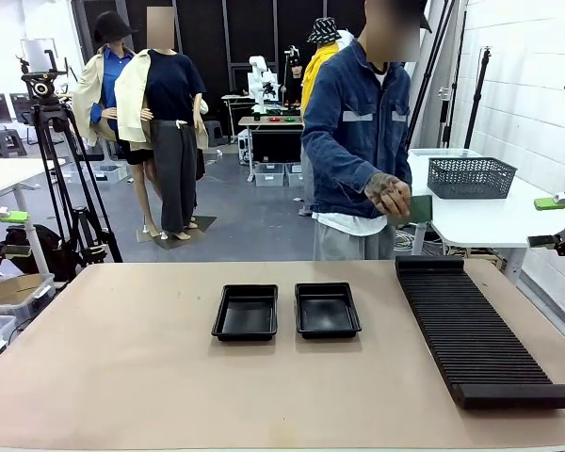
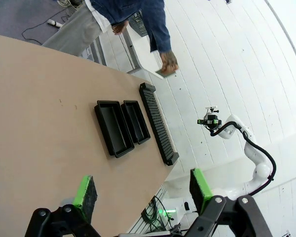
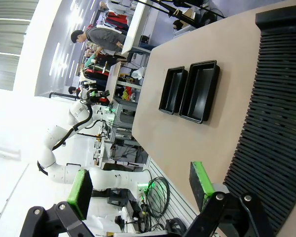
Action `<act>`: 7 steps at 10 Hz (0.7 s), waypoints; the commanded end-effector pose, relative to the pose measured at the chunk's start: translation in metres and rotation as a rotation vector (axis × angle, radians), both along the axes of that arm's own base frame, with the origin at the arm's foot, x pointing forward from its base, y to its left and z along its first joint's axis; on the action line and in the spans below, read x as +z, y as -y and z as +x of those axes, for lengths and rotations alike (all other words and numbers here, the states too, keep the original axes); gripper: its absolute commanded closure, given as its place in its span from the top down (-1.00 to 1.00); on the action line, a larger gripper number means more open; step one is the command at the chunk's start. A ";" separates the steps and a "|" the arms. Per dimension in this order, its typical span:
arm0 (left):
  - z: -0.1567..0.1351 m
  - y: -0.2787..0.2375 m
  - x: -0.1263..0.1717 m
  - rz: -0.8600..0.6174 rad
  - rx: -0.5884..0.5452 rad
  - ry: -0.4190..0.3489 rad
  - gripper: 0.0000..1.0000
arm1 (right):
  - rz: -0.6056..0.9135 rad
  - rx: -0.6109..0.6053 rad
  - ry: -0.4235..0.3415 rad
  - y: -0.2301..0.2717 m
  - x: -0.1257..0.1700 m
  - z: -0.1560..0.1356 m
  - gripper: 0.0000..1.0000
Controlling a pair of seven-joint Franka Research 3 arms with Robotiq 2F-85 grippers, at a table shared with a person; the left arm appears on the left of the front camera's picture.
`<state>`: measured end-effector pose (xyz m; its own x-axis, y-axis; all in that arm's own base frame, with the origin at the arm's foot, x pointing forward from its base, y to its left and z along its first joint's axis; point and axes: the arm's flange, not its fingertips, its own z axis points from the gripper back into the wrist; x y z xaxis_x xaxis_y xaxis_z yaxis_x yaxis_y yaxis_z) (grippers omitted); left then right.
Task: Inspect and transfer BCBs to ESD trays.
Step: Pick up the Blank PCB from the PCB Rack and place it in the left ESD tray.
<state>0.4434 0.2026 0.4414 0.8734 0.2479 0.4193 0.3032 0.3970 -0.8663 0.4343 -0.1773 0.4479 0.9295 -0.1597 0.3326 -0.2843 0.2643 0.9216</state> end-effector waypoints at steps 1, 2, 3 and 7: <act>-0.001 -0.001 0.001 -0.001 0.004 0.002 1.00 | 0.002 0.001 0.000 0.000 0.000 0.000 1.00; -0.001 -0.001 0.001 -0.001 0.004 0.002 1.00 | 0.002 0.001 0.000 0.000 0.000 0.000 1.00; -0.001 -0.001 0.001 -0.001 0.004 0.002 1.00 | 0.002 0.001 0.000 0.000 0.000 0.000 1.00; -0.001 -0.001 0.001 -0.001 0.004 0.002 1.00 | 0.002 0.001 0.000 0.000 0.000 0.000 1.00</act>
